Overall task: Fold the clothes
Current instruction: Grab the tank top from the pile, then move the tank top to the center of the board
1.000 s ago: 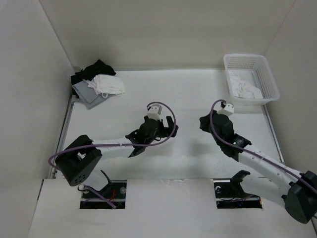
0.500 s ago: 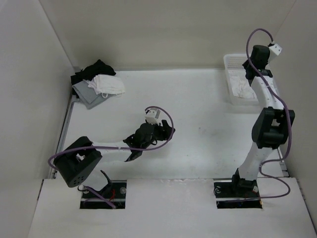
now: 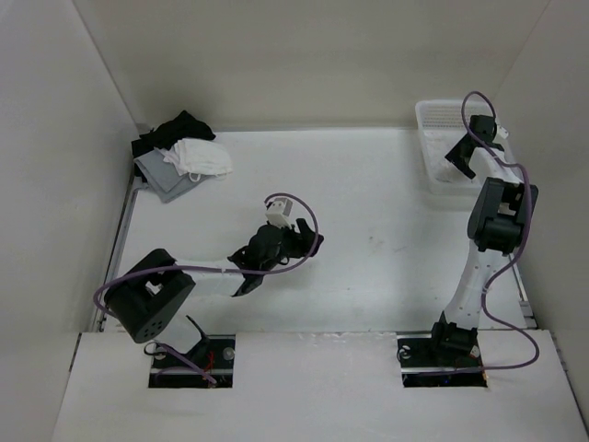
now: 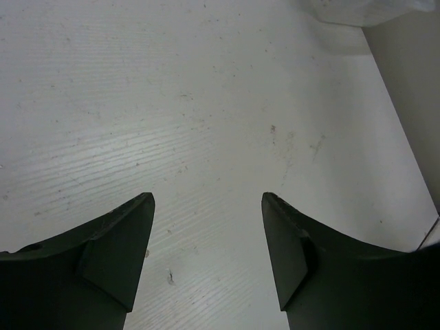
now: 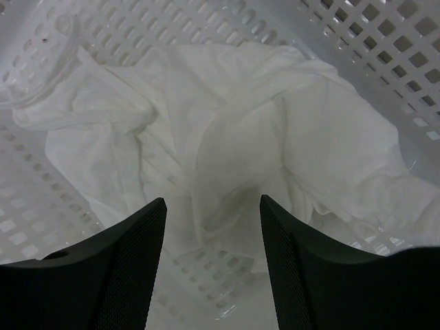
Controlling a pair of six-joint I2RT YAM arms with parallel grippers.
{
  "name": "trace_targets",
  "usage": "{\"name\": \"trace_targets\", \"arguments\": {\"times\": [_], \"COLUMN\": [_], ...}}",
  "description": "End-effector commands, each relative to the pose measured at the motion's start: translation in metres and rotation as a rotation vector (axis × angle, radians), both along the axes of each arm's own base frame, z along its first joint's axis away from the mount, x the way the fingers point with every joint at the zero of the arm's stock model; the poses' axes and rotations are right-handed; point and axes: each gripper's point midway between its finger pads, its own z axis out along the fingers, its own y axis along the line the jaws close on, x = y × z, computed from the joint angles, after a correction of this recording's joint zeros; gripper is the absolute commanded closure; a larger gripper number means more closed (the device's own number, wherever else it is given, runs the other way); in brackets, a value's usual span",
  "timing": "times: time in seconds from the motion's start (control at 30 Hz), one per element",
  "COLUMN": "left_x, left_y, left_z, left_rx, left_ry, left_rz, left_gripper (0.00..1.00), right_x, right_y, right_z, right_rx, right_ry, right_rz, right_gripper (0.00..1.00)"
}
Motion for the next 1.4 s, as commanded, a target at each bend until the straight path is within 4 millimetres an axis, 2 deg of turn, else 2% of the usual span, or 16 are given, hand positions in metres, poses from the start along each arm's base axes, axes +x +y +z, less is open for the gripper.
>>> {"name": "trace_targets", "arguments": {"times": [0.0, 0.23, 0.43, 0.47, 0.6, 0.67, 0.73, 0.8, 0.83, 0.93, 1.03, 1.1, 1.2, 1.23, 1.3, 1.37], "left_x": [0.007, 0.019, 0.026, 0.027, 0.029, 0.030, 0.031, 0.032, 0.032, 0.035, 0.038, 0.041, 0.044, 0.046, 0.047, 0.046], "left_y": [-0.001, 0.024, 0.049, 0.050, 0.050, 0.047, 0.047, 0.049, 0.050, 0.058, 0.067, 0.078, 0.091, 0.102, 0.118, 0.135], "left_z": [0.014, 0.020, 0.027, 0.027, 0.022, 0.021, 0.024, 0.027, 0.028, 0.039, 0.051, 0.061, 0.072, 0.081, 0.091, 0.102], "left_rx": [-0.101, -0.193, -0.237, -0.238, -0.232, -0.229, -0.235, -0.241, -0.242, -0.256, -0.277, -0.300, -0.326, -0.347, -0.367, -0.379], "left_ry": [-0.003, 0.032, 0.024, 0.025, 0.032, 0.036, 0.029, 0.018, 0.015, -0.009, -0.027, -0.029, -0.034, -0.043, -0.057, -0.079], "left_rz": [-0.005, 0.045, 0.095, 0.098, 0.101, 0.097, 0.097, 0.105, 0.111, 0.139, 0.172, 0.209, 0.250, 0.285, 0.337, 0.387], "left_gripper": [0.37, 0.37, 0.37, 0.37, 0.37, 0.37, 0.37, 0.37, 0.37, 0.38, 0.38, 0.38, 0.37, 0.37, 0.37, 0.36], "right_x": [0.012, 0.005, -0.004, -0.002, 0.008, 0.008, 0.000, -0.010, -0.021, -0.055, -0.098, -0.142, -0.179, -0.203, -0.231, -0.270], "right_y": [0.004, 0.020, 0.008, 0.008, 0.009, 0.011, 0.031, 0.053, 0.072, 0.127, 0.183, 0.225, 0.254, 0.273, 0.294, 0.326], "right_z": [0.005, -0.004, -0.016, -0.012, 0.051, 0.108, 0.190, 0.242, 0.281, 0.367, 0.435, 0.478, 0.496, 0.495, 0.489, 0.471], "right_rx": [0.083, 0.184, 0.199, 0.193, 0.141, 0.109, 0.075, 0.057, 0.042, 0.024, 0.041, 0.068, 0.102, 0.150, 0.206, 0.321], "right_ry": [-0.011, 0.041, 0.048, 0.028, -0.197, -0.340, -0.523, -0.640, -0.725, -0.911, -1.057, -1.158, -1.208, -1.219, -1.231, -1.233], "right_rz": [0.018, -0.006, -0.051, -0.049, -0.019, -0.003, 0.039, 0.084, 0.126, 0.249, 0.393, 0.512, 0.599, 0.656, 0.728, 0.834], "right_gripper": [0.41, 0.50, 0.93, 0.95, 1.00, 1.00, 1.00, 1.00, 1.00, 1.00, 0.99, 0.99, 0.97, 0.97, 0.97, 0.96]}}
